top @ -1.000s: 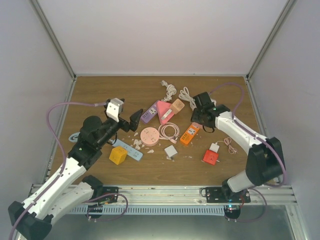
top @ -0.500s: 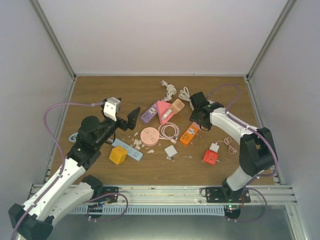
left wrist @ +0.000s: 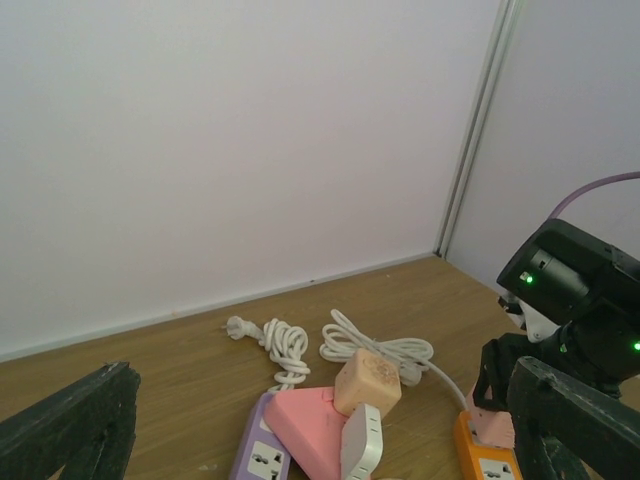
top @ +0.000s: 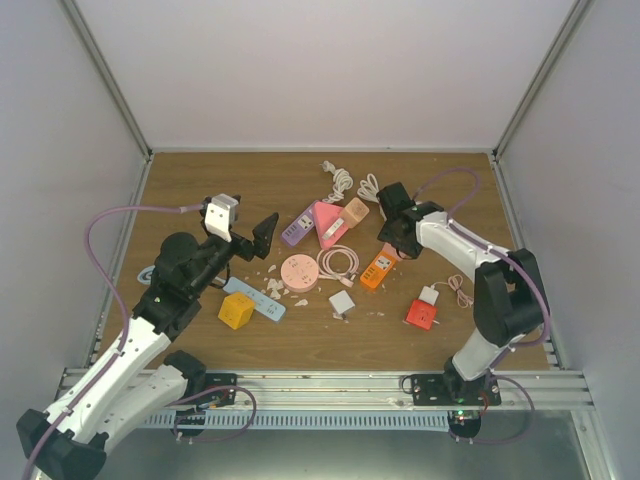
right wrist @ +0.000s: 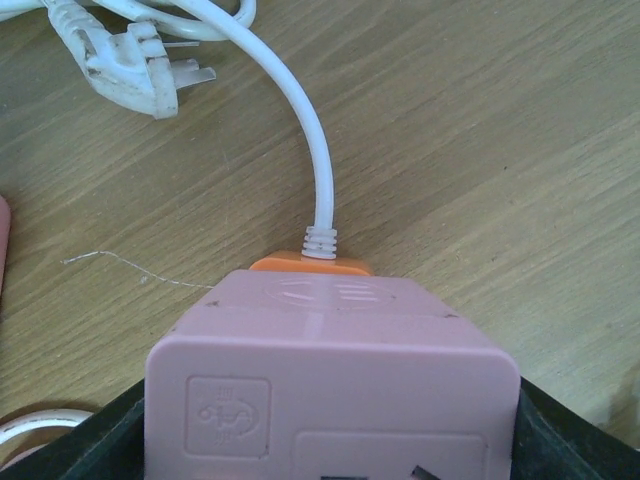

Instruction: Insert the plug

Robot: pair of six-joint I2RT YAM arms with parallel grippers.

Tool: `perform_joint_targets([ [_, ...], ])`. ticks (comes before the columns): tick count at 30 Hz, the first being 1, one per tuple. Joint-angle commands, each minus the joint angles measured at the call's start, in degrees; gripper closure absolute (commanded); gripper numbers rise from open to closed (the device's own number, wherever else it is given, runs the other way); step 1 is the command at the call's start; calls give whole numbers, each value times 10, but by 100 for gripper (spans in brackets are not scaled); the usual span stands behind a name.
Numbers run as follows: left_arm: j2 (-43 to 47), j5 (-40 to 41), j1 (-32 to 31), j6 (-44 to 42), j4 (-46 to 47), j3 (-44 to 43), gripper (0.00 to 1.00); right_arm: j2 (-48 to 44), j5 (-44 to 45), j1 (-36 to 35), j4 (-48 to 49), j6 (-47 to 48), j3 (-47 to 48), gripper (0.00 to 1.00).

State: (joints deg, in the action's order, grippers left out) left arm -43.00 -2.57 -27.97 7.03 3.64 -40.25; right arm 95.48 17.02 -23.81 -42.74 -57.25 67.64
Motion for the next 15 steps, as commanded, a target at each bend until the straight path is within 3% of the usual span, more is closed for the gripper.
perform_joint_targets([
  [1,6,5,5,5,31,6,1,17,23,5,-21,-29,10,62],
  [15,0,2,10,3,27,5,1,47,21,5,-26,-86,5,61],
])
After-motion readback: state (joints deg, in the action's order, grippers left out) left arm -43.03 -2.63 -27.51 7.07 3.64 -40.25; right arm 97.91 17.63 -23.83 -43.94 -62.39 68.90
